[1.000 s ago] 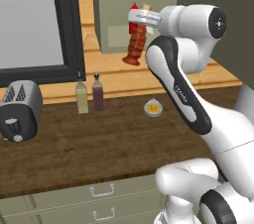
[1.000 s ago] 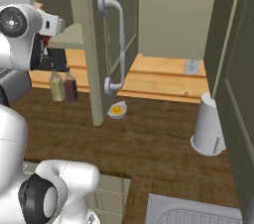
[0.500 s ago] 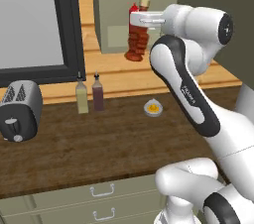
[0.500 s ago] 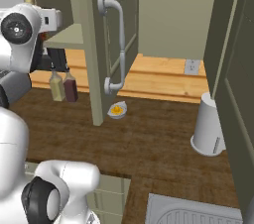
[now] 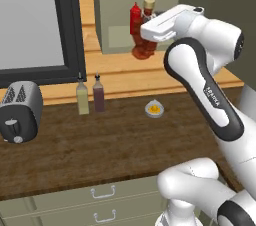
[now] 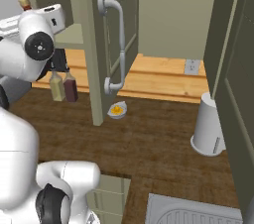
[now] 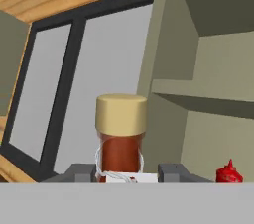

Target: Put the shaker and condiment bottle from the counter next to their counterparts in the cabinet.

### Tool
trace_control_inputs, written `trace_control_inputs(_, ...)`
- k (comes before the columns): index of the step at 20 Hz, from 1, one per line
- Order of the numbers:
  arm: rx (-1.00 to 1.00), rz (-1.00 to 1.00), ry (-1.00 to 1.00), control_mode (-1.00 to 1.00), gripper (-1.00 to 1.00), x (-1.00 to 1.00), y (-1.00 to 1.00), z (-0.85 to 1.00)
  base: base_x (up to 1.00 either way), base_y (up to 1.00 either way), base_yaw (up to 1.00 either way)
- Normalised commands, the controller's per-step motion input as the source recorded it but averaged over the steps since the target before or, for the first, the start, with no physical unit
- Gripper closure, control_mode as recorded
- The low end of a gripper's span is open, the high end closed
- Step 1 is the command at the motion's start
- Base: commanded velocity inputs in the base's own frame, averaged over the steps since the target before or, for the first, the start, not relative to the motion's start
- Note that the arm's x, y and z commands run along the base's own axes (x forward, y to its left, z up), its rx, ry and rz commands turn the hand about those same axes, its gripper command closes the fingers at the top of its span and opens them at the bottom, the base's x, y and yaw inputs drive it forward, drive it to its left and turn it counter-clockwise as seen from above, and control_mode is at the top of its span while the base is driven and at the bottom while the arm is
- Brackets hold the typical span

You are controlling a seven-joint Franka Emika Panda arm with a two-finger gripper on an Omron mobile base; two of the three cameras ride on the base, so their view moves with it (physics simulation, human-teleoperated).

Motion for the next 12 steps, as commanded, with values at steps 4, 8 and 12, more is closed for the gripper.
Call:
trace_control_inputs(4, -0.1, 0.0, -0.03, -1.0, 1.0, 0.0, -0.16, 0.12, 0.0, 0.0, 0.0)
trace_control_inputs(8, -0.07, 0.0, 0.0, -1.0, 1.0, 0.01, -0.11, 0.19, 0.0, 0.0, 0.0)
trace_control_inputs(12, 0.0, 0.0, 0.07, -1.0, 1.0, 0.2, 0.0, 0.29, 0.0, 0.0, 0.0)
